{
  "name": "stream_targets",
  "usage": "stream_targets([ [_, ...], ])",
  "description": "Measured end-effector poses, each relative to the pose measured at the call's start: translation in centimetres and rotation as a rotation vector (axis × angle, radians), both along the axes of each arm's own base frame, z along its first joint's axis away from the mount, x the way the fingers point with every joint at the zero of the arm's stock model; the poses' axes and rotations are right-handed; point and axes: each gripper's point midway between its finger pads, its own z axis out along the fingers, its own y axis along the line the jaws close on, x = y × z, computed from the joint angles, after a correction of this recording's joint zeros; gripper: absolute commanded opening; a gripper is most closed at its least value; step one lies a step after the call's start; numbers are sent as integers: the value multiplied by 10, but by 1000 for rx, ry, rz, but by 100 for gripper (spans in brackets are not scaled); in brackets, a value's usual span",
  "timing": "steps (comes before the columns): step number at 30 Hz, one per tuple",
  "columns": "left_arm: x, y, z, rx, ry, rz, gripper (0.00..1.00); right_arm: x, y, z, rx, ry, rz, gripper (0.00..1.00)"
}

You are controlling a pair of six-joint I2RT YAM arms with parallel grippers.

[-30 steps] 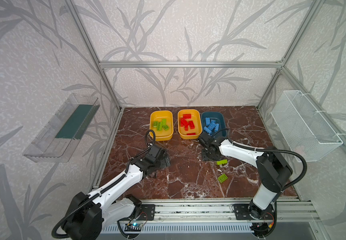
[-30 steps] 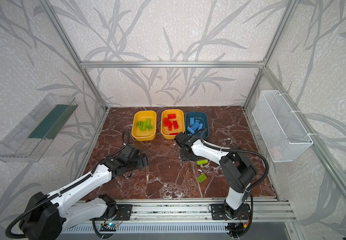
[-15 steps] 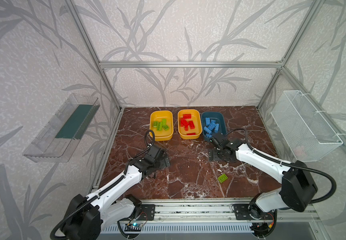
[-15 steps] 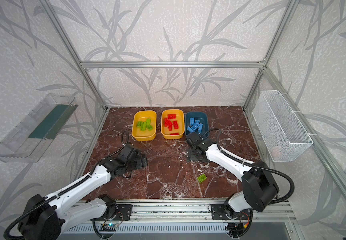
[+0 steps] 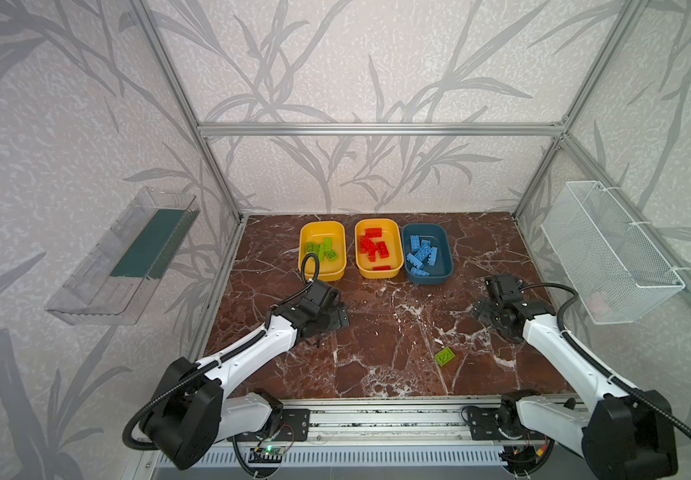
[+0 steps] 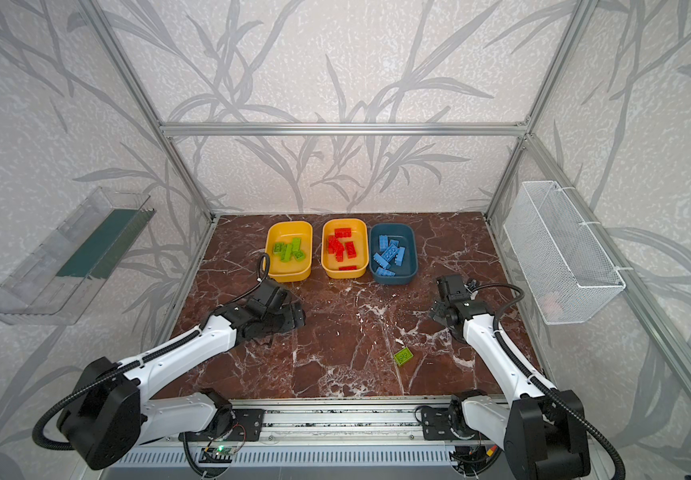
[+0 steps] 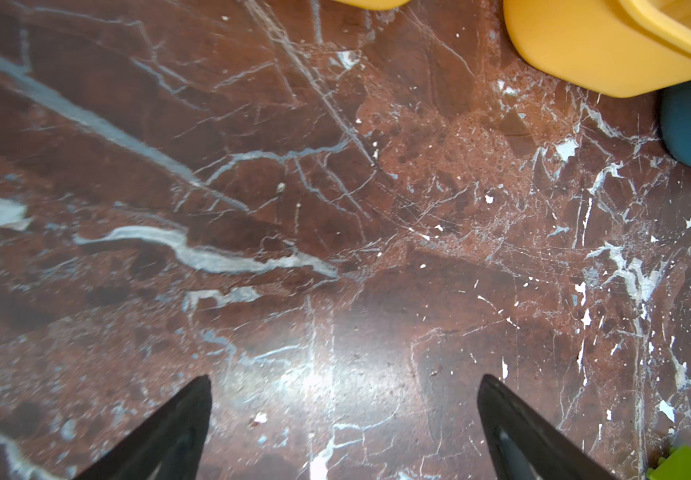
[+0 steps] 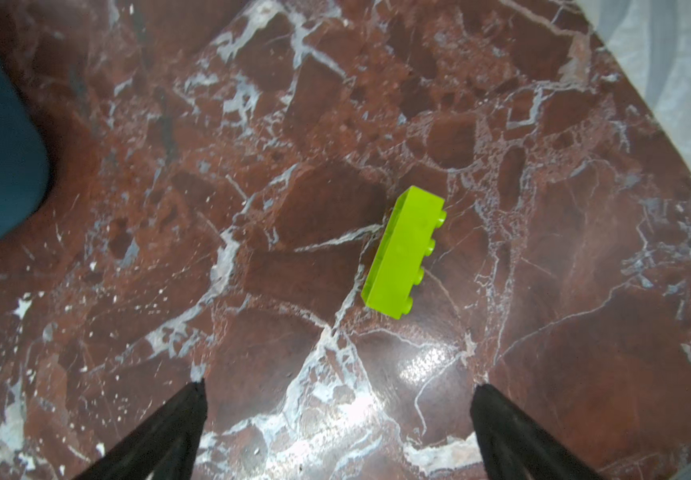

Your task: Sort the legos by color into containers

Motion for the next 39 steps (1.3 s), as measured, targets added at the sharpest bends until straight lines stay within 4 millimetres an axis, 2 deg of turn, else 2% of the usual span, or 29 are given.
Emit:
stream_targets([
  [6,7,-9,-6,-1,18,-30,99,9,-28,-19,23,34,-94,90],
  [13,16,-15,1,-5,1,-47,99,14,-48,-43,71,39,-132,78],
  [17,19,-17,0,-2,3,-51,99,16,-55,-59,114,64,-139,60],
  [22,19,-18,-6,8,25,-51,99,26,-56,-70,162,108,-120,44],
  [25,19,-18,-9,11,31,-51,99,40,-54,-71,192,129,-99,20],
  [27,19,-18,-8,11,31,-51,99,48,-54,-70,208,136,-93,0],
  [28,19,-18,-8,11,30,-51,99,51,-53,-69,214,134,-89,0],
  [34,19,-16,-4,14,23,-46,99,46,-36,-67,272,162,-41,0],
  [37,17,-11,1,25,16,-32,99,44,-8,-54,276,180,41,0],
  [39,16,-7,8,27,-2,-21,99,54,25,-31,272,148,140,0],
])
